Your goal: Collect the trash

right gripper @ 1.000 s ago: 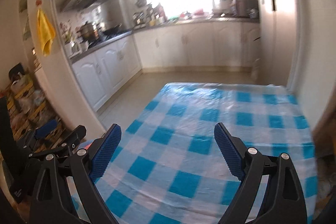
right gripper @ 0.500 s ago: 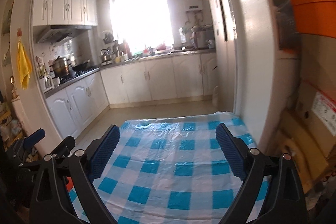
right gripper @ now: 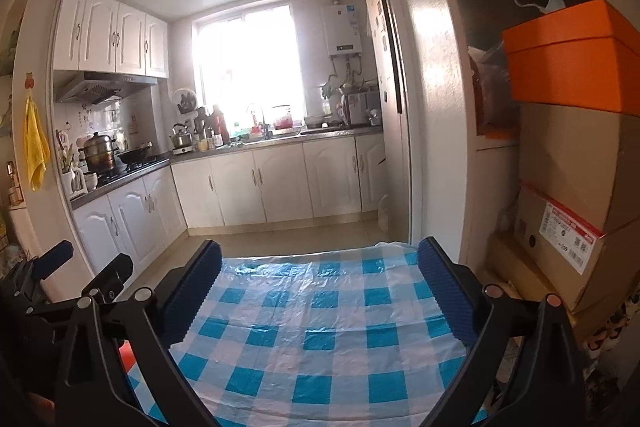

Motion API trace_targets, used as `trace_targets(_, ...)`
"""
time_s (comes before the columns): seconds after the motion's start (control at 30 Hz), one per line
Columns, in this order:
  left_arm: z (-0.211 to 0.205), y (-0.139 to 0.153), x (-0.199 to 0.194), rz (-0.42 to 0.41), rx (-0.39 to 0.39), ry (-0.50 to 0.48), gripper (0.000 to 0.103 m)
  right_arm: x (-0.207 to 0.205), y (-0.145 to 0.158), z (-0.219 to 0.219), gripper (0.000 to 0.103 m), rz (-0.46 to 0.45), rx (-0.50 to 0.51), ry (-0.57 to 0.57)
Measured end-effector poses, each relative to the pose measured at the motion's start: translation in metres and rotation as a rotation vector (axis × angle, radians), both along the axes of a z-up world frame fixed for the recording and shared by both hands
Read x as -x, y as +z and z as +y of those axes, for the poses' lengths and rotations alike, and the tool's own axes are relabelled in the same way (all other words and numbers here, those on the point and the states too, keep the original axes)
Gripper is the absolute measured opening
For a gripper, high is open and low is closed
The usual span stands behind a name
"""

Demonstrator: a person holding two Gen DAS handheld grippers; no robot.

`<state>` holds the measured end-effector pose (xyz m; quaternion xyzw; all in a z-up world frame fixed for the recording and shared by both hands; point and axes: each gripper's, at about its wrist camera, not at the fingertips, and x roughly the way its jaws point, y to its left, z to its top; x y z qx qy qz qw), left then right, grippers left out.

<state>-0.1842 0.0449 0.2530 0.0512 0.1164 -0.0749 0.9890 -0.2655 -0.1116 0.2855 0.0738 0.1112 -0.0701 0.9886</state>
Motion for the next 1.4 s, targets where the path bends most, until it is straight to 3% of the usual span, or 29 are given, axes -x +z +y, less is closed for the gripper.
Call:
trace_targets(0.37, 0.002, 0.008, 0.016, -0.031, 0.017, 0.002, 0.100, 0.024, 0.012, -0.001, 0.097, -0.058, 0.021, -0.065)
trace_targets(1.4, -0.004, 0.009, 0.023, -0.045, 0.013, 0.035, 0.100, 0.026, 0.007, -0.002, 0.097, -0.050, 0.040, -0.101)
